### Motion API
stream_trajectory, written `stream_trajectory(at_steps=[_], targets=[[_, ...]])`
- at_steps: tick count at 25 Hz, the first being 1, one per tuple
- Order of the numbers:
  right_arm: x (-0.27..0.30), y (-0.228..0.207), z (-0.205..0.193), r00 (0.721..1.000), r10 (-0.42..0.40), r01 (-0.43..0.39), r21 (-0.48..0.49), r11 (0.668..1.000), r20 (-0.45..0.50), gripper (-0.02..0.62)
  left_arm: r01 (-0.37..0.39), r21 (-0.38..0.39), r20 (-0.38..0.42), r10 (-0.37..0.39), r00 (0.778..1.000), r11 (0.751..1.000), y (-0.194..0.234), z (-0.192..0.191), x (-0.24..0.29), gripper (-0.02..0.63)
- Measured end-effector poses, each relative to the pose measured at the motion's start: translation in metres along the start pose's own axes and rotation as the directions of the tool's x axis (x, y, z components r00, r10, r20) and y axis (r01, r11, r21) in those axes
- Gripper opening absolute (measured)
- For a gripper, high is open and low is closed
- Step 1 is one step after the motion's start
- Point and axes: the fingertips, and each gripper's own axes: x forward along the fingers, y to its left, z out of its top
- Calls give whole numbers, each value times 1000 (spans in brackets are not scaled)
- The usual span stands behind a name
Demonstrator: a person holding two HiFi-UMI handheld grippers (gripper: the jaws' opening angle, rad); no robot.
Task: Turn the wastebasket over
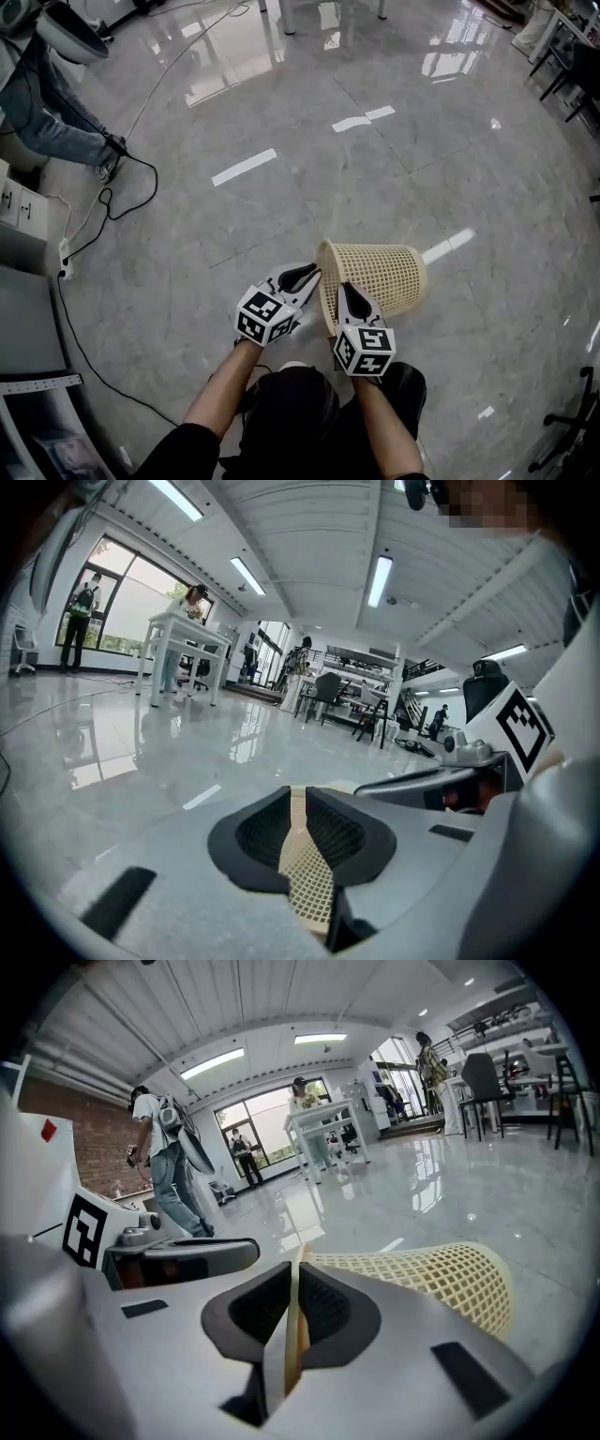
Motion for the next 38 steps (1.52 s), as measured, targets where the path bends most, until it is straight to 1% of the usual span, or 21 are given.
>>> stream_trajectory(at_steps=[3,4,5,8,10,11,12,14,16,18,20,23,24,27,30,32,36,38], targets=[[8,11,-1,1000,16,-18,57,998,25,32,-18,0,-3,18,1000,1000,4,-2,-7,35],[12,16,-1,999,37,-39,74,996,25,32,-27,-3,2,27,1000,1000,5,-2,-10,35],[16,23,-1,998,64,-65,68,996,21,32,-37,-7,7,37,999,999,7,-1,-14,35],[23,43,0,990,143,-143,-41,989,-7,35,-58,-23,18,59,998,998,10,-1,-23,35],[17,45,6,989,147,-147,-116,982,-11,43,-63,-33,21,63,998,997,8,-1,-28,35],[12,41,11,990,142,-142,-140,980,-8,60,-60,-34,19,61,998,998,6,-2,-29,37],[8,34,16,991,136,-134,-150,979,-3,68,-54,-33,13,54,998,998,3,-3,-29,54],[0,5,23,994,108,-108,-154,982,-8,88,-35,-28,-8,34,999,999,-7,-7,-25,112],[-7,-38,25,997,57,-63,-162,985,-41,129,-23,-6,-41,22,999,1000,-17,-13,-17,157],[-15,-84,20,996,-5,-11,-181,983,-88,162,-24,21,-79,26,997,999,-23,-21,-9,190],[-20,-122,8,988,-56,26,-201,979,-143,188,-33,43,-121,38,992,999,-25,-31,-3,201],[-22,-158,-22,970,-76,34,-182,983,-229,223,-36,78,-193,51,980,996,-26,-51,4,201],[-23,-165,-31,965,-76,33,-170,985,-251,230,-37,87,-214,55,975,996,-26,-56,6,201],[-21,-174,-53,954,-47,11,-120,993,-296,248,-30,73,-238,47,970,997,-27,-60,8,138],[-17,-171,-70,944,9,-32,-65,997,-331,249,-23,54,-237,35,971,998,-25,-58,10,132],[-16,-171,-76,944,24,-41,-46,998,-329,249,-20,54,-231,32,973,998,-24,-58,9,130],[-16,-175,-75,943,38,-54,-39,998,-331,249,-49,79,-217,66,974,996,-19,-56,7,130],[-18,-177,-75,943,60,-68,-13,998,-329,251,-58,91,-223,77,972,994,-16,-58,3,129]])
